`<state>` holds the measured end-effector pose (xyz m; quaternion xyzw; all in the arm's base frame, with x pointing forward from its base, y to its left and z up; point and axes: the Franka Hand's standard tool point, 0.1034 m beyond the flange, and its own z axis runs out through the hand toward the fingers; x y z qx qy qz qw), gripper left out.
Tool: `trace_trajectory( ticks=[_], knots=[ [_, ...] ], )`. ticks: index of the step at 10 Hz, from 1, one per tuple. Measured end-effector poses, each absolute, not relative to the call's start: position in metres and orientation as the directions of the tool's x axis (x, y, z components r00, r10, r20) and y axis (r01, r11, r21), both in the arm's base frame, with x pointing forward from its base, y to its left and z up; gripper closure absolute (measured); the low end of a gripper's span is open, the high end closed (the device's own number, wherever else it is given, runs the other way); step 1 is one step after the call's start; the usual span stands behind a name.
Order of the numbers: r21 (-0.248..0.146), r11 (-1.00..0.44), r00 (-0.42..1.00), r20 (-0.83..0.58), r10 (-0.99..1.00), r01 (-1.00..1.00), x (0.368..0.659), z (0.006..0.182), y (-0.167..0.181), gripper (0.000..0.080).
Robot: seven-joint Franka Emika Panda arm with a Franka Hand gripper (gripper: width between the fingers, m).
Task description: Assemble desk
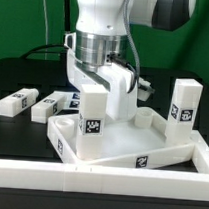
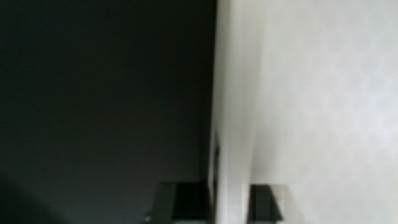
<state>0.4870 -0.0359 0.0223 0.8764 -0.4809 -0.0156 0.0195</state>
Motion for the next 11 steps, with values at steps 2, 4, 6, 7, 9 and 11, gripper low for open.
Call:
trace_trajectory(
  ticks=[2, 4, 6, 7, 9, 11],
  knots=[
    [0.050, -0.653, 0.653, -0.013, -0.757, -0.756, 0.488, 0.023, -0.042, 0.0736],
    [0.048, -0.750, 0.750, -0.019, -0.661, -0.660, 0.487, 0.023, -0.045, 0.0737],
    [0.045, -0.835, 0.835, -0.026, -0.550, -0.549, 0.487, 0.023, -0.046, 0.0737],
    [0.044, -0.869, 0.869, -0.029, -0.495, -0.493, 0.487, 0.023, -0.046, 0.0737],
    [0.046, -0.928, 0.928, -0.035, -0.371, -0.369, 0.487, 0.023, -0.045, 0.0737],
    [0.053, -0.973, 0.974, -0.036, -0.226, -0.224, 0.498, 0.021, -0.035, 0.0737]
  ],
)
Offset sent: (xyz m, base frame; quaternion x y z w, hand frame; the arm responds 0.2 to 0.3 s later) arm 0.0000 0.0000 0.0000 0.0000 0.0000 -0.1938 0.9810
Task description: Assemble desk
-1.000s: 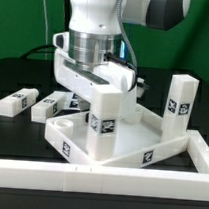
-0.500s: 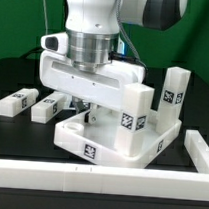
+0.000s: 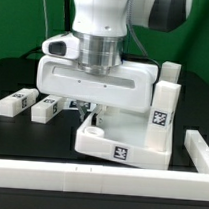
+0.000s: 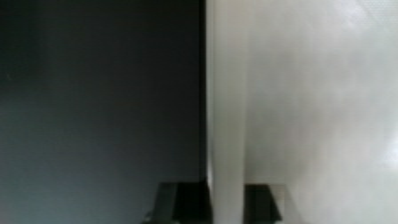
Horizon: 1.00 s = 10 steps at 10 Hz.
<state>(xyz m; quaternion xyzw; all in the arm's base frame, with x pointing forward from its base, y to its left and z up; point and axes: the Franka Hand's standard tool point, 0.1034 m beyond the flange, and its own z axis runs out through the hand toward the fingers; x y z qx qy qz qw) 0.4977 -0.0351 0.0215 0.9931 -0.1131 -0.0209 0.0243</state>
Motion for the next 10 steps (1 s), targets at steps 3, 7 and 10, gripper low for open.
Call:
trace_trajectory(
  ticks=[3, 7, 10],
  knots=[
    [0.069, -0.997, 0.999, -0.040, -0.033, -0.030, 0.498, 0.021, -0.037, 0.0737],
    [0.076, -0.978, 0.980, -0.061, 0.188, 0.193, 0.502, 0.020, -0.036, 0.0737],
    [0.094, -0.931, 0.935, -0.069, 0.347, 0.353, 0.515, 0.022, -0.030, 0.0737]
  ],
)
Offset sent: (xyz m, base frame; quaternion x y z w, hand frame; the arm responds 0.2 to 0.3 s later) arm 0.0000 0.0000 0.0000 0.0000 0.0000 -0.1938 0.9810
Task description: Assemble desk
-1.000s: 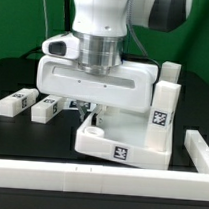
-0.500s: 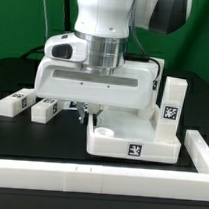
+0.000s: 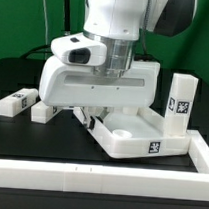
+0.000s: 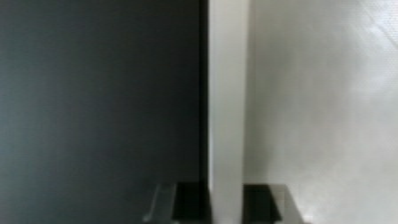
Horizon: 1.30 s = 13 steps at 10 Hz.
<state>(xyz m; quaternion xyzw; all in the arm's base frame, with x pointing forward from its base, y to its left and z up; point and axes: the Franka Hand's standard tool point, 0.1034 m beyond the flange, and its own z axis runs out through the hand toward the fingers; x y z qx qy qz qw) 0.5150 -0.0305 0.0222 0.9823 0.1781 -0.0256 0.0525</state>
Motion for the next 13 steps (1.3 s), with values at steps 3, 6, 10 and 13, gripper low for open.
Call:
trace_trajectory(
  ticks=[3, 6, 10, 13],
  knots=[
    [0.089, -0.851, 0.855, -0.095, 0.510, 0.517, 0.514, 0.022, -0.036, 0.0737],
    [0.095, -0.747, 0.753, -0.113, 0.649, 0.658, 0.525, 0.023, -0.024, 0.0737],
    [0.096, -0.607, 0.615, -0.134, 0.777, 0.789, 0.526, 0.025, -0.029, 0.0737],
    [0.078, -0.446, 0.453, -0.173, 0.875, 0.892, 0.530, 0.025, -0.028, 0.0737]
  ],
)
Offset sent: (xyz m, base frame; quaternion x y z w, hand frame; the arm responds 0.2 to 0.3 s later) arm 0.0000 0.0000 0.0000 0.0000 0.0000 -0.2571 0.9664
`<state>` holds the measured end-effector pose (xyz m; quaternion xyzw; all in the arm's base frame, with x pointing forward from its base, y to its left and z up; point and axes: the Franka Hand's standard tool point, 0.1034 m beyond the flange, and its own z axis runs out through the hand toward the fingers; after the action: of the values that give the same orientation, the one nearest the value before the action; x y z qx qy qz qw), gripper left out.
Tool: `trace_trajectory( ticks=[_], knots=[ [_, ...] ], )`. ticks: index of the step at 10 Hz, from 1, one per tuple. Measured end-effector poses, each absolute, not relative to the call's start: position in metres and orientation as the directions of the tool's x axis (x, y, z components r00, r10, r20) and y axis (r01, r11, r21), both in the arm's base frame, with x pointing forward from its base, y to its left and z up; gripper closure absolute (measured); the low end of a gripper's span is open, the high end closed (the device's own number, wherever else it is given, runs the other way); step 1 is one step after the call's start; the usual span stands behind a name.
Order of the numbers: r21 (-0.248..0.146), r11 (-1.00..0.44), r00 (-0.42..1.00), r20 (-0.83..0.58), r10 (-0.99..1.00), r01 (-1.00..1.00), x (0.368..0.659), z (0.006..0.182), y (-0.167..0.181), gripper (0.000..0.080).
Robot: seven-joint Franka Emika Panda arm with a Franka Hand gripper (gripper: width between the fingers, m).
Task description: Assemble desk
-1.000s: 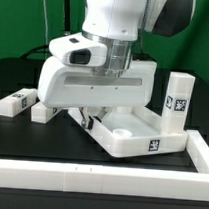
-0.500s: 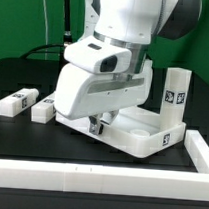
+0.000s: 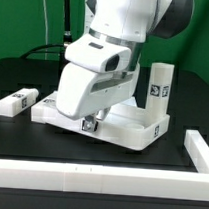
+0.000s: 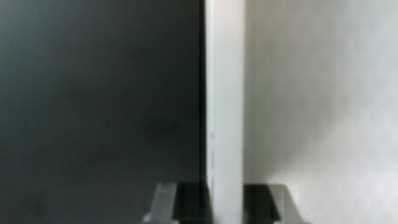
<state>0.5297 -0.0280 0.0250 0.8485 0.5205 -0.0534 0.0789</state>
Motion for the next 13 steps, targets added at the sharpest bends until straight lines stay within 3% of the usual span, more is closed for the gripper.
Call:
trace_trajectory(
  ticks=[3, 4, 7, 11, 13],
  knots=[
    [0.051, -0.235, 0.240, -0.206, 0.949, 0.971, 0.552, 0.023, 0.000, 0.0737],
    [0.026, -0.137, 0.140, -0.219, 0.966, 0.990, 0.557, 0.023, 0.007, 0.0737],
    [-0.010, 0.031, -0.033, -0.239, 0.971, 0.999, 0.560, 0.021, 0.002, 0.0737],
    [-0.026, 0.002, -0.008, -0.253, 0.967, 1.000, 0.579, 0.019, 0.016, 0.0737],
    [0.004, -0.022, 0.022, -0.260, 0.965, 1.000, 0.604, 0.018, 0.023, 0.0737]
  ],
)
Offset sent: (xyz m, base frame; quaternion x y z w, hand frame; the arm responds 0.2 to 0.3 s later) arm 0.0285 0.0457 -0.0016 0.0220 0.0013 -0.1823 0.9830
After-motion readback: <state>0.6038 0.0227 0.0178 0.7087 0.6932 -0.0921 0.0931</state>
